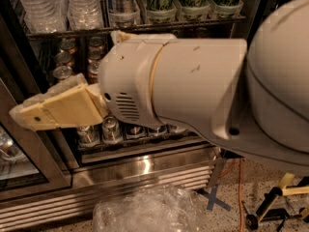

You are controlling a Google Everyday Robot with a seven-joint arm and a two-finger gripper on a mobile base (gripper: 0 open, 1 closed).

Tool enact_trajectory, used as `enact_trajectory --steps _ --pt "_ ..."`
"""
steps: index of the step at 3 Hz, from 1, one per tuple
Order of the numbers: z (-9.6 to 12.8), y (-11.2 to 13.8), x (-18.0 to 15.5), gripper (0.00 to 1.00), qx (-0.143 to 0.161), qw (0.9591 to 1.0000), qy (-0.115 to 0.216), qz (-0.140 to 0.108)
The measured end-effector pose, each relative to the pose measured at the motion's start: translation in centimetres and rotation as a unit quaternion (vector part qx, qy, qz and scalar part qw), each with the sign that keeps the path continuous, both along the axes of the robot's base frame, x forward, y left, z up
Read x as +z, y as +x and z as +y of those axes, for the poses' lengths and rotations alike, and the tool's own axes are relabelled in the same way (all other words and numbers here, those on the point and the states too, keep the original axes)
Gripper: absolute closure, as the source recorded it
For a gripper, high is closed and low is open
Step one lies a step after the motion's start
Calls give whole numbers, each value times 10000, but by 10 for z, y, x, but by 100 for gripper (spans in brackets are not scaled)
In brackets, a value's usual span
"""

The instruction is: Pick redbull can from top shelf of fridge

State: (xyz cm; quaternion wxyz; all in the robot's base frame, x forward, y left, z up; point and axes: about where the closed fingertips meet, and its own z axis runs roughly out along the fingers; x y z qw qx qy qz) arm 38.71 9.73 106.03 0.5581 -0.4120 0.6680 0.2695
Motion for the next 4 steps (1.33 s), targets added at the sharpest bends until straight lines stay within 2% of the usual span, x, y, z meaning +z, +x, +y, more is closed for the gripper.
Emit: enact_trajectory --steps 1,2,3,4 --pt "-22 31 -48 0 -530 9980 263 220" --pt "-41 67 -87 0 -1247 9898 572 372" --pt "-40 91 -79 0 -1802 9809 715 180" --pt "-54 116 -41 0 -2329 9697 659 -327"
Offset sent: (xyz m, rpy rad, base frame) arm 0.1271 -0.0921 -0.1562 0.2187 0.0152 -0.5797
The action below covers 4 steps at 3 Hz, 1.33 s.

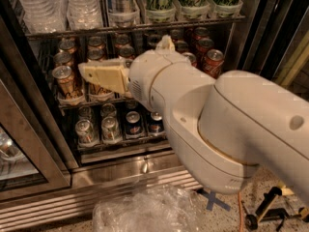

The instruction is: Pick redbull can from top shelf of fridge

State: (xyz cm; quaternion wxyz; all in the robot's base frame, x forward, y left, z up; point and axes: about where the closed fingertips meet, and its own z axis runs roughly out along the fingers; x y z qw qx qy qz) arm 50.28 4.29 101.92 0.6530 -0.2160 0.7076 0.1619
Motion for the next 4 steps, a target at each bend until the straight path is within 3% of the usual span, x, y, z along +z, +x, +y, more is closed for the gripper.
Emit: enact_trajectory --steps 1,2,3,4 --pt "12 8 35 0 -330 9981 -300 -418" --pt "21 8 41 0 -498 9952 -589 -595" --pt "21 8 41 0 -498 9952 -589 -596" --pt "30 15 39 0 -519 9965 -331 -557"
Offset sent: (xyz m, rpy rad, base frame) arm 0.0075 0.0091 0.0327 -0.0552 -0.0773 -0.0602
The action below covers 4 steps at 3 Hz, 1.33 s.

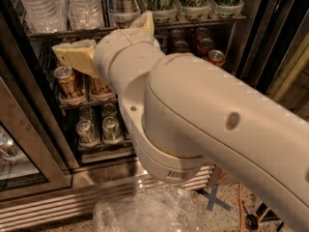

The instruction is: Pick redbull can from top shelf of fridge

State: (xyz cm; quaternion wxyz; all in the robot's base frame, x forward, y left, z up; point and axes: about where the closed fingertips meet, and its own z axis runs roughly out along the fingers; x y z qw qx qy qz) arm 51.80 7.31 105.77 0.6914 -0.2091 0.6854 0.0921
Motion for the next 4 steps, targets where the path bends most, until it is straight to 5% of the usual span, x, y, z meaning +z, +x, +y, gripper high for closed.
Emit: enact_trajectory --steps 1,2,4 --pt "30 17 -11 0 166 9958 875 206" --pt "43 45 -24 0 -33 9892 1441 249" --pt "43 48 -18 0 -177 9895 1435 84"
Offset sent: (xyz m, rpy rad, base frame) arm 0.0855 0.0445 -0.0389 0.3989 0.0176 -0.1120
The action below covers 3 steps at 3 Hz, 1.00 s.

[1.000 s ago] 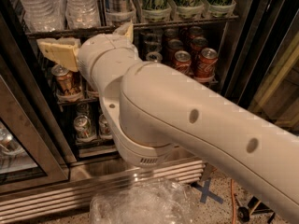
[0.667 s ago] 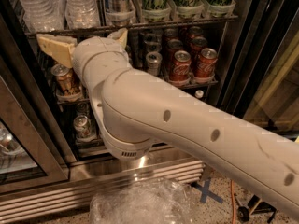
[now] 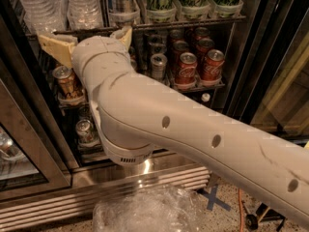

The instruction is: Pick redbull can from top shelf of fridge

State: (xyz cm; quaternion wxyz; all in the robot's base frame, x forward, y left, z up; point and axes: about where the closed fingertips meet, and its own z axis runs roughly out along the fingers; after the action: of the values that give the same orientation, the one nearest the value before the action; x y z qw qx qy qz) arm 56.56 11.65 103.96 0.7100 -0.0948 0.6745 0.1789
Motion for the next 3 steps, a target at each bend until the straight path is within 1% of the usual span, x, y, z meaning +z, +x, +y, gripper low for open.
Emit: enact_trajectory --steps 1,2,3 --pt "-11 9 3 19 -185 9998 -13 -27" --pt "-20 12 14 41 -370 9990 -193 -148" --pt "-25 11 24 43 -530 9974 -414 -253"
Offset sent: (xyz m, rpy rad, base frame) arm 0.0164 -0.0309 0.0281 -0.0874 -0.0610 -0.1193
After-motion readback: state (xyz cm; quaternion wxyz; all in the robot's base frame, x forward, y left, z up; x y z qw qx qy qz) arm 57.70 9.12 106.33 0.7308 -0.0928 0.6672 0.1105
